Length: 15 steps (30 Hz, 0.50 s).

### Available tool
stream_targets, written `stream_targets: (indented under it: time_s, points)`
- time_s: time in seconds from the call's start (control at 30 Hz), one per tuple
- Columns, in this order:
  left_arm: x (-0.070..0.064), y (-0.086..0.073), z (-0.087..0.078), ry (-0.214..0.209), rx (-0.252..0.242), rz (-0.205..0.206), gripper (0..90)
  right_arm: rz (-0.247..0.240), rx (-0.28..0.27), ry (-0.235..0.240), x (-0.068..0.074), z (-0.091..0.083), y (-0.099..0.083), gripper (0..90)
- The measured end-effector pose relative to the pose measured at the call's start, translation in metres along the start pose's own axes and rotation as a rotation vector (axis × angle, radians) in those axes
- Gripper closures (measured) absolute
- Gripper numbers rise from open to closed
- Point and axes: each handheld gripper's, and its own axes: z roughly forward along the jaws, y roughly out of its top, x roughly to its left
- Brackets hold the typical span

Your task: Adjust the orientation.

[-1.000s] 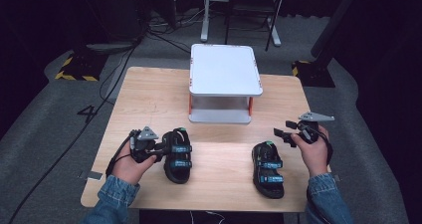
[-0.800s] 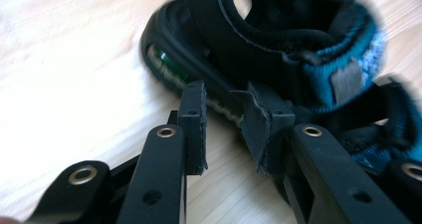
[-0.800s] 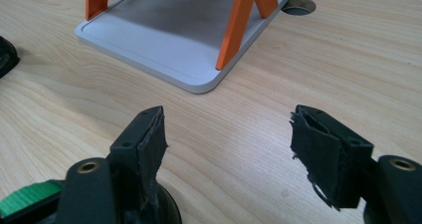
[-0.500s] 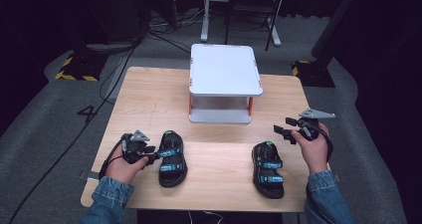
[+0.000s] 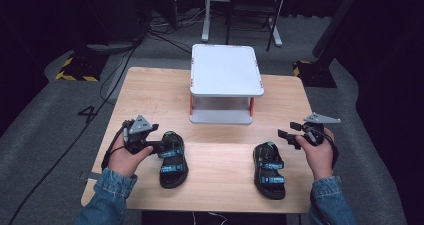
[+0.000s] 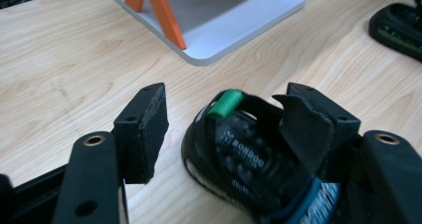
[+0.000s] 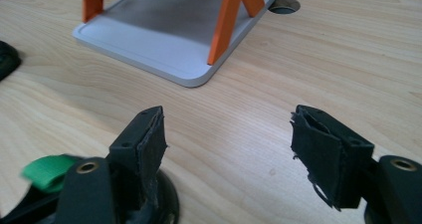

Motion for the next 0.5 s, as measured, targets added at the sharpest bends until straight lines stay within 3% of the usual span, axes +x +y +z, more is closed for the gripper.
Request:
stream_targets:
  time_s: [0.1, 0.13, 0.23, 0.3, 0.37, 0.5]
  points:
    - [0.002, 0.003, 0.013, 0.012, 0.033, 0.019, 40.9, 0.006, -0.017, -0.008, 0.002, -0.010, -0.001, 29.9]
    - [0.002, 0.003, 0.017, -0.002, 0.041, 0.012, 46.5, 0.010, -0.023, -0.007, 0.002, -0.013, -0.002, 29.9]
    - [0.004, 0.005, 0.021, -0.031, 0.047, -0.041, 67.7, 0.016, -0.037, -0.007, 0.002, -0.021, -0.004, 29.9]
    - [0.005, 0.006, 0.019, -0.044, 0.042, -0.062, 77.2, 0.023, -0.041, -0.014, 0.002, -0.023, -0.005, 29.8]
    - [0.006, 0.007, 0.015, -0.007, 0.047, -0.050, 84.8, 0.027, -0.038, -0.014, 0.000, -0.024, -0.007, 29.8]
    - [0.013, 0.001, 0.000, 0.035, 0.070, -0.063, 86.3, 0.027, -0.038, -0.009, 0.000, -0.022, -0.005, 29.8]
